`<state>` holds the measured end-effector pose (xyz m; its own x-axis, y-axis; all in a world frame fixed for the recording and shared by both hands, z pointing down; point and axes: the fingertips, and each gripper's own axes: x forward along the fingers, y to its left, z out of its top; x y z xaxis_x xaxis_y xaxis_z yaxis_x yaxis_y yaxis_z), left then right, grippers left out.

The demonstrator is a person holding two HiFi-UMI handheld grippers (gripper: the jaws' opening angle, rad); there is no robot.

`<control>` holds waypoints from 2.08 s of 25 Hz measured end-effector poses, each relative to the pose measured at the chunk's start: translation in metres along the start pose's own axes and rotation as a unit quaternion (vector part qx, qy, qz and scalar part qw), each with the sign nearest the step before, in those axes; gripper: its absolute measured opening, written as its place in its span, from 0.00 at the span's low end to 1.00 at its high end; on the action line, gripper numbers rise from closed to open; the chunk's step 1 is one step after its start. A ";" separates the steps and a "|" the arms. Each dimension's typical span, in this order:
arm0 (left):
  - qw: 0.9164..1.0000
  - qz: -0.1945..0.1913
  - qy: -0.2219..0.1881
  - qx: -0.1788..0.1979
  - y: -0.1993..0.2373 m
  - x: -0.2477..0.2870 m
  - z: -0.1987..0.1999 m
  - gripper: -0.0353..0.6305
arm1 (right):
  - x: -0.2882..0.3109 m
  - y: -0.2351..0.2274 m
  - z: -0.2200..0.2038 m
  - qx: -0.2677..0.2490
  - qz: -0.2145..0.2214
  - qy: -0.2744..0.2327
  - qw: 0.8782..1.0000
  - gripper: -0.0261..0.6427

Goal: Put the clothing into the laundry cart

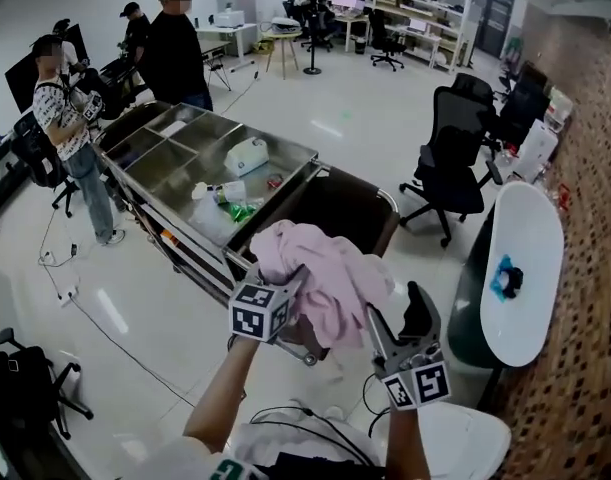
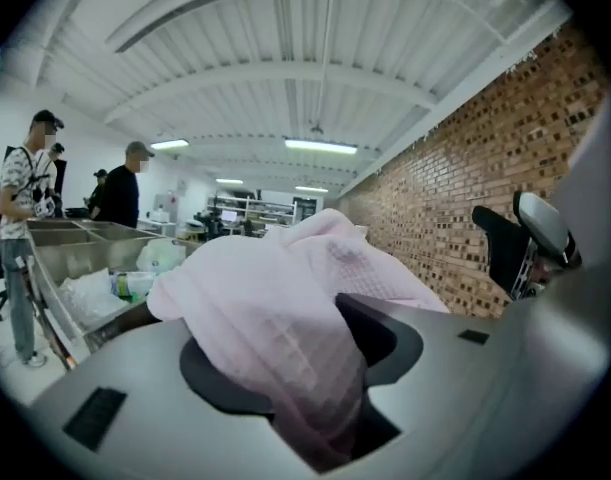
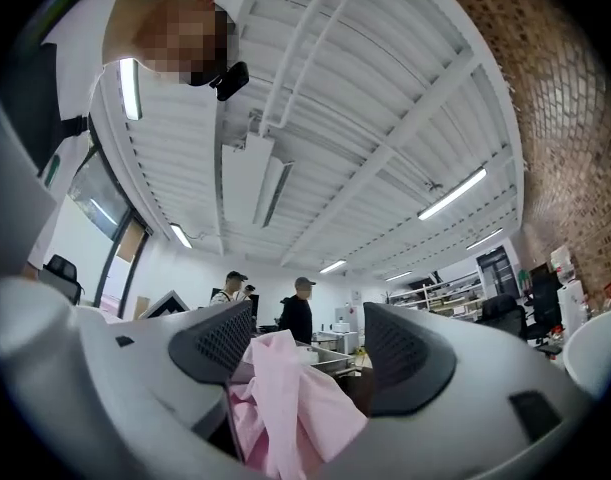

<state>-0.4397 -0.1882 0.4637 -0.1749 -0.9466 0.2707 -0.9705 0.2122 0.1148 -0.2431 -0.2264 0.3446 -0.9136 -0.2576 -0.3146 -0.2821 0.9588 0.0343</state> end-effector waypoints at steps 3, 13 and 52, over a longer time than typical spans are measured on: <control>1.000 0.024 0.017 -0.007 0.012 -0.012 -0.015 0.60 | 0.010 -0.002 -0.010 0.014 0.030 0.005 0.999 0.58; 0.990 0.110 -0.082 0.022 0.017 -0.096 0.030 0.94 | 0.018 -0.013 -0.020 0.042 0.073 0.001 0.996 0.58; 0.967 0.155 -0.179 0.096 -0.067 -0.088 0.046 0.82 | -0.008 -0.030 -0.032 -0.055 0.028 0.047 0.997 0.58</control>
<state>-0.3670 -0.1299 0.3885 -0.4757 -0.8751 -0.0894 -0.8689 0.4833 -0.1072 -0.2370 -0.2568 0.3762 -0.9503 -0.2199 -0.2202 -0.2565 0.9541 0.1544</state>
